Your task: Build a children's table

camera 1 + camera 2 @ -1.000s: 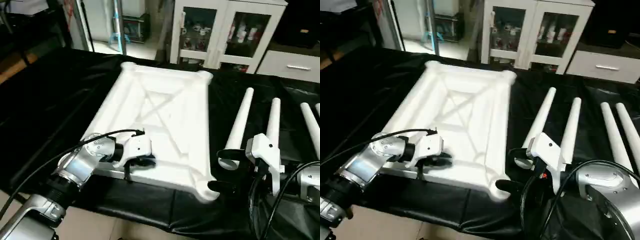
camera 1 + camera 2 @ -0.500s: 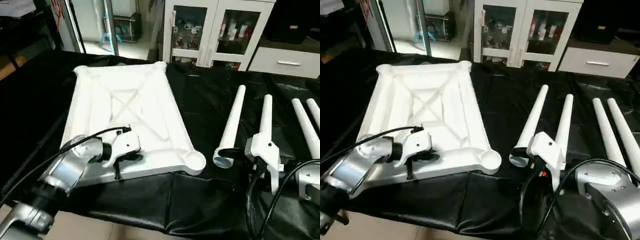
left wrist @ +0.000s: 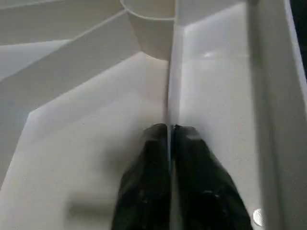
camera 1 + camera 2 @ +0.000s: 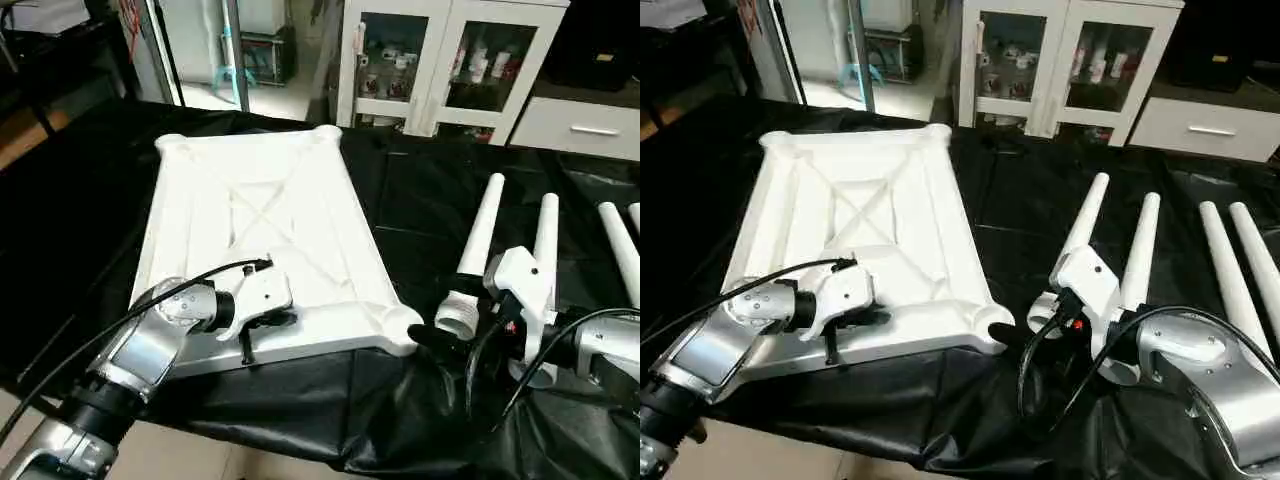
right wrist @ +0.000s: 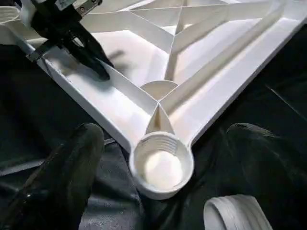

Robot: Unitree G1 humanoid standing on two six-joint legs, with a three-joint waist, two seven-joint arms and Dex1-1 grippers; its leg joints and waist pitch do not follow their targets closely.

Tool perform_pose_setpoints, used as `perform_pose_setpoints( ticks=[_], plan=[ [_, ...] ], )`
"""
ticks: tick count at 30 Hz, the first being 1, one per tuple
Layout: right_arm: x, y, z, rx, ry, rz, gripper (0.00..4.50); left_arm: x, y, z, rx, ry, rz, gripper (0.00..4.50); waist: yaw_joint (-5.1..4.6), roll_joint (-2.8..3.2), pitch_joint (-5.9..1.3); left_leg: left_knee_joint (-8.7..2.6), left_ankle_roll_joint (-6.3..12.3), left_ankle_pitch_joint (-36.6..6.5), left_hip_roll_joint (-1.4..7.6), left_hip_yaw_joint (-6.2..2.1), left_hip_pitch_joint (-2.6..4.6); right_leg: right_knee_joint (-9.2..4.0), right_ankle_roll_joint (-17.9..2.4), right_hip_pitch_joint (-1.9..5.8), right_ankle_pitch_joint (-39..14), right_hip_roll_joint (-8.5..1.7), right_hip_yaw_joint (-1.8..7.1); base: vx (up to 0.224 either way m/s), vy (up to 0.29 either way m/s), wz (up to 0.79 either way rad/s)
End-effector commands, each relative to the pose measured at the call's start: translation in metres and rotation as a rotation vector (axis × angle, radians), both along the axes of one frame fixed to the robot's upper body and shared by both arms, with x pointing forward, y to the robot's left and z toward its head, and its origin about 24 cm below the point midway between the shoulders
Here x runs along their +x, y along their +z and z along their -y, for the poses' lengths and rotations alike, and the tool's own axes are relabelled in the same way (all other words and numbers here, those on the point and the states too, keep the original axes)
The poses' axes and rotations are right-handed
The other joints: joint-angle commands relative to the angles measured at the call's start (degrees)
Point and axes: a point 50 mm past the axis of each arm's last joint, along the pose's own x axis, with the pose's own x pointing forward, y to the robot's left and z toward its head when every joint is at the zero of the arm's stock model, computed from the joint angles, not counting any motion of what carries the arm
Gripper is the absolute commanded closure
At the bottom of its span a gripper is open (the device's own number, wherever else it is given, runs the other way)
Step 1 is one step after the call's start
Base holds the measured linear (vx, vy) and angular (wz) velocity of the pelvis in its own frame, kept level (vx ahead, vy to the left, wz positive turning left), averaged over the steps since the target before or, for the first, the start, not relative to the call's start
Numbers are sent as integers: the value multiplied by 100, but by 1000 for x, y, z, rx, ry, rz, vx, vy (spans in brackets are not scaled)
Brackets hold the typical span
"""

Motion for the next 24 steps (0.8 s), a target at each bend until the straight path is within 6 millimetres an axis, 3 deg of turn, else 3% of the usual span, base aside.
perform_pose_setpoints(
  ticks=[1,5,7,9,13,17,18,20,21,23,24],
  plan=[
    [0,4,0,15,-11,15,0,-1,-1,-2,-23,43,-11,382,31,-76,-270,-478,288,-649,373,-156,-20,-482,-1108,247,-1336,-515,298,0,0,0],
    [0,6,-1,50,-16,17,0,1,9,-2,-65,48,3,342,43,-80,-278,-473,310,-569,382,-154,-18,-463,-1166,245,-1091,-508,298,0,0,0],
    [1,10,-2,88,-18,21,0,1,19,-4,-101,45,9,328,52,-108,-294,-462,346,-393,380,-148,-22,-415,-1253,263,-711,-506,300,0,0,0],
    [0,13,-3,107,-12,23,0,0,24,-6,-108,32,16,304,65,-93,-295,-455,405,-272,380,-144,-19,-387,-1346,261,-479,-509,297,0,0,0],
    [1,17,-5,151,-13,29,0,-2,33,-7,-149,13,38,290,67,-106,-282,-456,434,-359,379,-137,-16,-393,-1390,261,-549,-515,289,0,0,0],
    [11,29,-6,241,-74,63,0,2,60,-9,-428,105,87,290,64,-128,-268,-462,304,-448,369,-128,-17,-406,-1396,258,-860,-515,285,0,0,0],
    [20,31,-4,252,-142,76,0,4,67,-10,-485,158,114,290,59,-184,-262,-463,252,-420,359,-128,-29,-389,-1375,259,-926,-506,279,0,0,0],
    [25,33,-2,260,-190,83,0,5,72,-10,-522,195,131,290,63,-162,-260,-459,207,-433,353,-123,-13,-419,-1341,239,-1074,-508,278,0,0,0],
    [38,30,0,258,-307,64,0,10,77,-12,-531,308,203,290,70,-291,-240,-482,221,-324,336,-139,-44,-422,-1237,248,-1237,-506,268,0,0,0],
    [51,23,1,236,-426,24,0,12,78,-11,-481,411,301,290,109,-281,-269,-458,170,-325,348,-124,15,-434,-1188,219,-1240,-508,270,0,0,0],
    [60,16,3,204,-511,-1,0,9,77,-8,-446,416,336,290,79,-146,-268,-485,14,-301,370,-144,28,-414,-1190,199,-846,-451,250,0,0,0]
  ],
)
